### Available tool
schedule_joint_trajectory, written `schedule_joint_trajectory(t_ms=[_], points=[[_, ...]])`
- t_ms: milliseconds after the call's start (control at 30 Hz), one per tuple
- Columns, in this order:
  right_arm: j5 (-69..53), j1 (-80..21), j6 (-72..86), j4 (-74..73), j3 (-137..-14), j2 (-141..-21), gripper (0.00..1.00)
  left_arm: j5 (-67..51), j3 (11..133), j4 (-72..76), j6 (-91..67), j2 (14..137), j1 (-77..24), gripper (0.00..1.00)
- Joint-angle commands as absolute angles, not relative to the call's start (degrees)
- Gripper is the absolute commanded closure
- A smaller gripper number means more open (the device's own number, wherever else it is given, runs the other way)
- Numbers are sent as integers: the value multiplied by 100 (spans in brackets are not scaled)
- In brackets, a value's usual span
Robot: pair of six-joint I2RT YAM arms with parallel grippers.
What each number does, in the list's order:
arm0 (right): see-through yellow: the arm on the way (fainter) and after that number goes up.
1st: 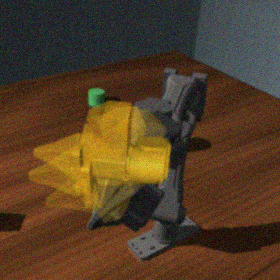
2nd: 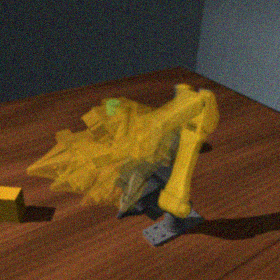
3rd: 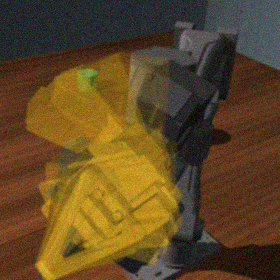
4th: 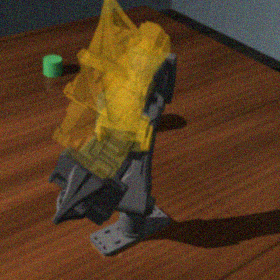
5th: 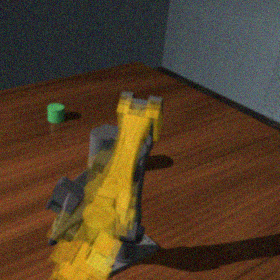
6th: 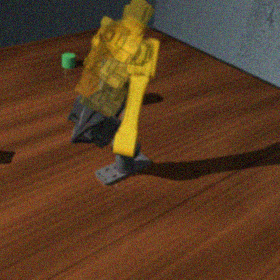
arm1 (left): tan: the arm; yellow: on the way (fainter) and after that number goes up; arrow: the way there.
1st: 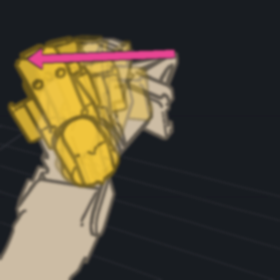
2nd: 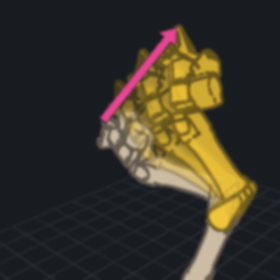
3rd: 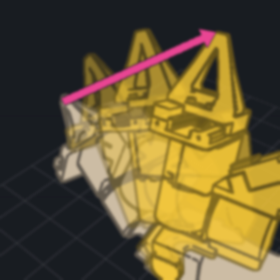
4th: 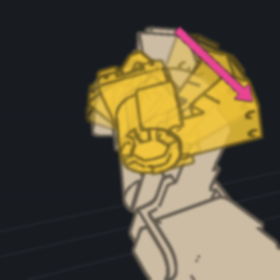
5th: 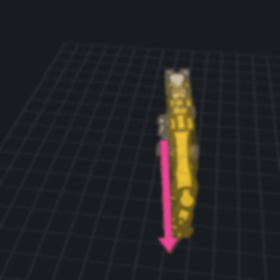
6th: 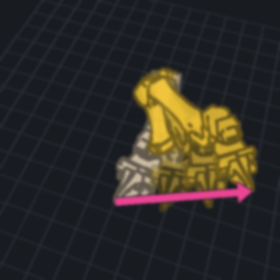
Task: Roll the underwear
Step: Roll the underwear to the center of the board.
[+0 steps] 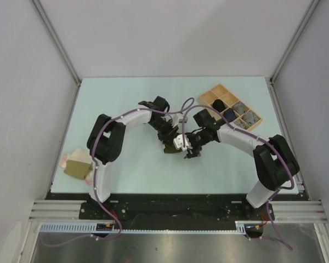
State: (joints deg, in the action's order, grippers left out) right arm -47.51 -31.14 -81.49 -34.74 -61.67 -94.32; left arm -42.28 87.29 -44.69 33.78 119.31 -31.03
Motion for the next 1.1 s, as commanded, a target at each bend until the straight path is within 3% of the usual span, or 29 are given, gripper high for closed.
schedule_joint_trajectory(t_ms=[0, 433, 567, 667, 733, 833, 933, 1067], points=[[-3701, -3418, -7832, -2409, -6038, -9404, 34, -3560, 9079, -4675, 3481, 12497, -2804, 98], [-2225, -4078, -7655, -1240, -5792, -9931, 34, -3498, 9712, -4983, 3270, 12999, -2681, 98], [-1934, -4157, -7664, -985, -5695, -10125, 36, -3481, 9791, -4966, 3164, 13034, -2619, 93], [-1750, -4219, -7681, -941, -5678, -10274, 46, -3594, 9730, -4809, 3041, 12947, -2593, 82], [-1609, -4271, -7691, -940, -5678, -10405, 57, -3769, 9529, -4589, 2866, 12798, -2567, 69], [-1556, -4271, -7708, -1028, -5686, -10485, 70, -4041, 9152, -3992, 2577, 12403, -2453, 59], [-1634, -4237, -7691, -1151, -5678, -10503, 78, -4105, 8624, -3069, 2084, 11779, -2268, 53], [-2082, -4044, -7498, -1458, -5800, -10380, 81, -3755, 7912, -1928, 1443, 11023, -1900, 49]])
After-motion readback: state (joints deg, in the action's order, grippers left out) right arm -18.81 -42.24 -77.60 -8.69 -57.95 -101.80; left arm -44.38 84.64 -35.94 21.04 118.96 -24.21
